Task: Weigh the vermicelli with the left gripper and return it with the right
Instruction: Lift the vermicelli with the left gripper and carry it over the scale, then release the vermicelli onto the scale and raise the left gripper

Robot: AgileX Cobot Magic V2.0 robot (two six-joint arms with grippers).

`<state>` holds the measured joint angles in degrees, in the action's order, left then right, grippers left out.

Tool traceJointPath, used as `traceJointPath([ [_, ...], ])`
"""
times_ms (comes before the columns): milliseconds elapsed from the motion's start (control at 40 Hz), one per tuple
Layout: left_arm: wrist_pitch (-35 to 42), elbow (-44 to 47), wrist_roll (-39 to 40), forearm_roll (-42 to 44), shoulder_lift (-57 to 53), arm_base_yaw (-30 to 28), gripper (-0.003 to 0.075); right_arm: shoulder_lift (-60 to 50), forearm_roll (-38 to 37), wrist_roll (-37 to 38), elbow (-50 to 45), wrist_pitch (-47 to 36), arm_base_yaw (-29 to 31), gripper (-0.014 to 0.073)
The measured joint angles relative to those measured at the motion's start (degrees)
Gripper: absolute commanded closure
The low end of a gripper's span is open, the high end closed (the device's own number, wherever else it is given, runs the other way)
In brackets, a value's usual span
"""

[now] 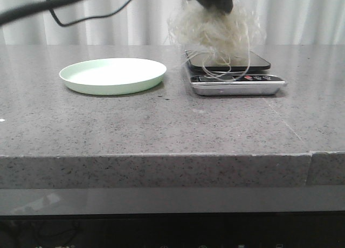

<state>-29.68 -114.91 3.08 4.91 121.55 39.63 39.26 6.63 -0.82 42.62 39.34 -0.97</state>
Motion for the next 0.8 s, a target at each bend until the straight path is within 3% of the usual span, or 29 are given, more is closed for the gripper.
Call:
traceJointPath([
  [75,0.28,0.00,0.00,-0.38,0.60,0.00,0.0357,0.00,0.00,0.00,0.00,0.00,0.00,0.0032],
  [175,0.70,-0.03,0.00,-0.86,0.71,0.00,0.0269,0.00,0.00,0.00,0.00,0.00,0.00,0.0032],
  [500,-7.29,-3.27,0.00,-0.74,-1.26,0.00,0.0269,0.00,0.00,0.00,0.00,0.00,0.00,0.0032],
  [800,-18.60,-4.22,0.00,1.64,-13.84,0.00,0.0269,0.00,0.00,0.00,0.00,0.00,0.00,0.0032],
])
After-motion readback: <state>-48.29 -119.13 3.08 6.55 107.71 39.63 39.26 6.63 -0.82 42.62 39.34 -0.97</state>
